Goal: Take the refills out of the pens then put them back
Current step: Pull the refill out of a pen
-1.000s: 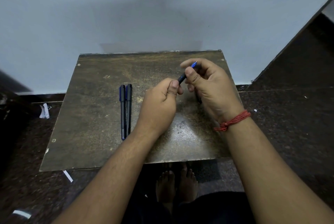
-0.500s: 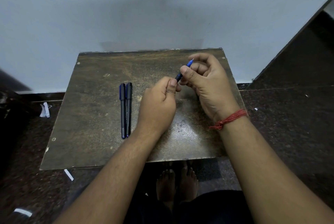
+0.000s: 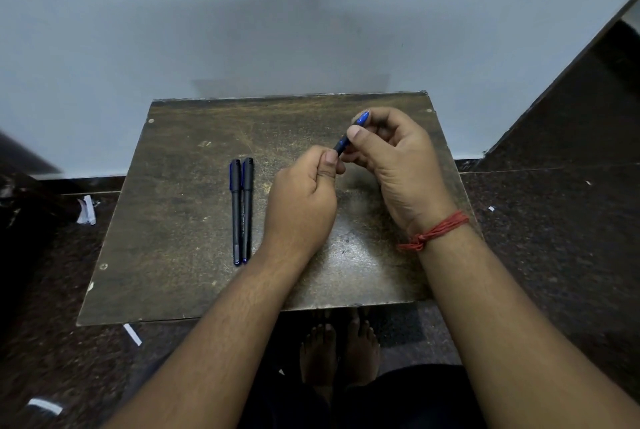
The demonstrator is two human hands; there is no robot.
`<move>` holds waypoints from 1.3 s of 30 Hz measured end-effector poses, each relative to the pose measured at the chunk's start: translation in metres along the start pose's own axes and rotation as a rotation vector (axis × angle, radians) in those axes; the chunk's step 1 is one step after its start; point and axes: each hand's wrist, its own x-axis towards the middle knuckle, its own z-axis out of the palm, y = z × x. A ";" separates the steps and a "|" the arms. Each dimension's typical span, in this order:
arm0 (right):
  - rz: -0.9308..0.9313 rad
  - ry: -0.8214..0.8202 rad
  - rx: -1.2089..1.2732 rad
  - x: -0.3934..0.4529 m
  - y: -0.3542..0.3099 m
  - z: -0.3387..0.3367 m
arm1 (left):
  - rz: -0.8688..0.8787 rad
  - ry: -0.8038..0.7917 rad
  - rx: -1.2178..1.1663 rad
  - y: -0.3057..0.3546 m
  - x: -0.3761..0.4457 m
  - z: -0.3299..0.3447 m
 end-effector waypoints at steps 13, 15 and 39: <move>0.039 -0.005 0.085 0.000 0.000 -0.003 | 0.010 -0.008 0.006 -0.001 -0.001 0.002; 0.045 -0.001 0.109 0.000 -0.002 -0.002 | 0.008 -0.008 0.006 -0.001 -0.001 0.002; 0.034 0.010 0.048 -0.001 -0.004 0.000 | 0.008 -0.001 0.035 -0.005 0.000 0.002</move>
